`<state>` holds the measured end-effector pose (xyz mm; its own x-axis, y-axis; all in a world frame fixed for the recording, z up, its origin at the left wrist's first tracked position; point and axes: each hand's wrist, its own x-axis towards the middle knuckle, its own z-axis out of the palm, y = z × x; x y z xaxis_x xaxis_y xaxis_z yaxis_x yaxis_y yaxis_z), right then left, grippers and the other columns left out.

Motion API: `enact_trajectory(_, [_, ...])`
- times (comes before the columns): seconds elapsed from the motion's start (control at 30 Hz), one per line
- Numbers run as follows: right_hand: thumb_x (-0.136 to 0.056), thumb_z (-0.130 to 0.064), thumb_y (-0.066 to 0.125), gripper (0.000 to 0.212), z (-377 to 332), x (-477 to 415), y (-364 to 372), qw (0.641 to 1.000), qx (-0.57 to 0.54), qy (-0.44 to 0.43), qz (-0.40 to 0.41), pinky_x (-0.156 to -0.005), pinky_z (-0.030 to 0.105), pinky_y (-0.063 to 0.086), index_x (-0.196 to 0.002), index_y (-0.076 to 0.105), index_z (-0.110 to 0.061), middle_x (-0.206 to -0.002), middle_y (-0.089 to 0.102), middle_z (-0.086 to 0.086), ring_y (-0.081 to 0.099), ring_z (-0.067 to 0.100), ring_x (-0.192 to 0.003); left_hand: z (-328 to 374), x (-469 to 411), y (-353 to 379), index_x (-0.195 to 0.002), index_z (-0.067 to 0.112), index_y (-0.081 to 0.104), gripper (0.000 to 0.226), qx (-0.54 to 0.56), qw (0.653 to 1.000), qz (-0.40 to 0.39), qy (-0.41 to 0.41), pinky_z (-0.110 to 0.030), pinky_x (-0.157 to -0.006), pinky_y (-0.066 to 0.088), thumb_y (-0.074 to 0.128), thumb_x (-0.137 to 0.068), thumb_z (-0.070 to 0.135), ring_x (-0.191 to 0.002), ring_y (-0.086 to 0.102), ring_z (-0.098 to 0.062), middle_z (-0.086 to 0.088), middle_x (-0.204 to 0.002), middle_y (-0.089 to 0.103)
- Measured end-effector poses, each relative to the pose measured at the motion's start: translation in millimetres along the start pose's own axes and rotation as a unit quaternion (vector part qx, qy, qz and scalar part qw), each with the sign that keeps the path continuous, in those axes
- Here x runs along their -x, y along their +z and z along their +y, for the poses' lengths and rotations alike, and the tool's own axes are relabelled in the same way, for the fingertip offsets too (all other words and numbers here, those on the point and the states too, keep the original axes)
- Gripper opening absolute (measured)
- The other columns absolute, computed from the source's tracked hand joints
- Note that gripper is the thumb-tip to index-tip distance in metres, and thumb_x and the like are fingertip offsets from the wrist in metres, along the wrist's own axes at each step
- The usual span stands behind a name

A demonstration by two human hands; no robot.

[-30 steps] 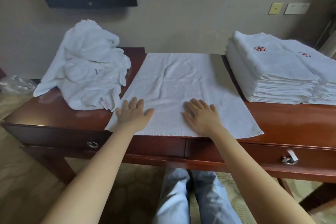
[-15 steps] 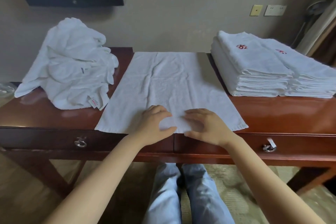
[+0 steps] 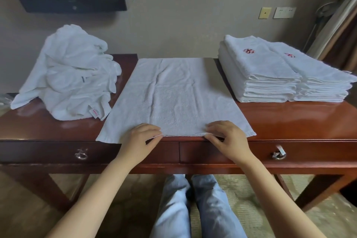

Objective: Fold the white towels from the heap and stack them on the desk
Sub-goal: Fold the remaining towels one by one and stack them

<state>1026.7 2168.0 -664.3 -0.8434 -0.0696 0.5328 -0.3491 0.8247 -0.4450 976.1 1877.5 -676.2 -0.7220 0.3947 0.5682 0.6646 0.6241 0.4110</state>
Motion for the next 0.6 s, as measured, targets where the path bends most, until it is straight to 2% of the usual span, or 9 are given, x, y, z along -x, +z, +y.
enact_trajectory(0.17, [-0.08, -0.016, 0.077, 0.006, 1, 3, 3, 0.998, 0.033, -0.007, 0.05, -0.078, 0.041, 0.053, -0.084, 0.077, -0.011, -0.091, 0.074, 0.0, 0.069, 0.022, -0.087, -13, -2, -18, -0.089, 0.008, 0.076, 0.008, -0.074, 0.997, 0.016, -0.034, -0.025, -0.076, 0.046, 0.074, -0.082, 0.009, -0.085, 0.063, -0.016, 0.0, -0.088, 0.071])
enact_trajectory(0.3, [-0.086, -0.007, 0.068, 0.006, 0, -4, 2, 0.997, 0.054, 0.024, 0.048, -0.075, 0.043, 0.051, -0.089, 0.073, -0.007, -0.086, 0.073, 0.003, 0.066, 0.028, -0.082, -16, -15, -28, -0.091, 0.004, 0.075, 0.009, -0.118, 0.99, 0.051, -0.064, -0.03, -0.07, 0.046, 0.071, -0.084, 0.007, -0.079, 0.064, -0.026, -0.008, -0.083, 0.071])
enact_trajectory(0.4, [-0.09, -0.006, 0.063, 0.009, -1, -15, -3, 0.993, 0.068, 0.064, 0.068, -0.072, 0.044, 0.049, -0.088, 0.07, -0.003, -0.081, 0.071, 0.008, 0.063, 0.034, -0.078, -17, -30, -32, -0.095, 0.004, 0.074, 0.013, -0.119, 0.985, 0.075, -0.102, -0.034, -0.071, 0.047, 0.065, -0.089, 0.012, -0.081, 0.064, -0.028, -0.011, -0.085, 0.07])
enact_trajectory(0.47, [-0.092, -0.011, 0.061, 0.012, -2, -22, -8, 0.99, 0.077, 0.075, 0.086, -0.066, 0.042, 0.047, -0.086, 0.067, -0.002, -0.077, 0.069, 0.01, 0.061, 0.035, -0.073, -18, -41, -35, -0.091, 0.005, 0.073, 0.017, -0.072, 0.987, 0.067, -0.128, -0.034, -0.071, 0.047, 0.061, -0.093, 0.017, -0.08, 0.062, -0.027, -0.011, -0.082, 0.067])
enact_trajectory(0.53, [-0.095, -0.015, 0.058, 0.016, -2, -28, -15, 0.988, 0.07, 0.081, 0.115, -0.061, 0.038, 0.043, -0.085, 0.064, -0.003, -0.076, 0.066, 0.009, 0.06, 0.034, -0.07, -17, -53, -40, -0.08, 0.009, 0.069, 0.02, -0.004, 0.986, 0.07, -0.152, -0.035, -0.066, 0.05, 0.059, -0.093, 0.02, -0.07, 0.06, -0.02, -0.01, -0.071, 0.062])
enact_trajectory(0.57, [-0.096, -0.016, 0.057, 0.017, -3, -32, -18, 0.986, 0.064, 0.083, 0.13, -0.059, 0.036, 0.04, -0.086, 0.062, -0.003, -0.078, 0.065, 0.009, 0.059, 0.033, -0.07, -17, -59, -44, -0.082, 0.008, 0.069, 0.021, 0.019, 0.982, 0.08, -0.17, -0.029, -0.063, 0.052, 0.058, -0.093, 0.022, -0.063, 0.057, -0.01, -0.006, -0.067, 0.06])
enact_trajectory(0.6, [-0.097, -0.018, 0.056, 0.017, -5, -35, -22, 0.984, 0.062, 0.082, 0.144, -0.057, 0.034, 0.037, -0.088, 0.06, -0.004, -0.081, 0.063, 0.008, 0.058, 0.032, -0.071, -15, -65, -48, -0.087, 0.008, 0.07, 0.021, 0.032, 0.978, 0.09, -0.183, -0.015, -0.06, 0.049, 0.058, -0.094, 0.023, -0.056, 0.056, -0.003, -0.001, -0.066, 0.06])
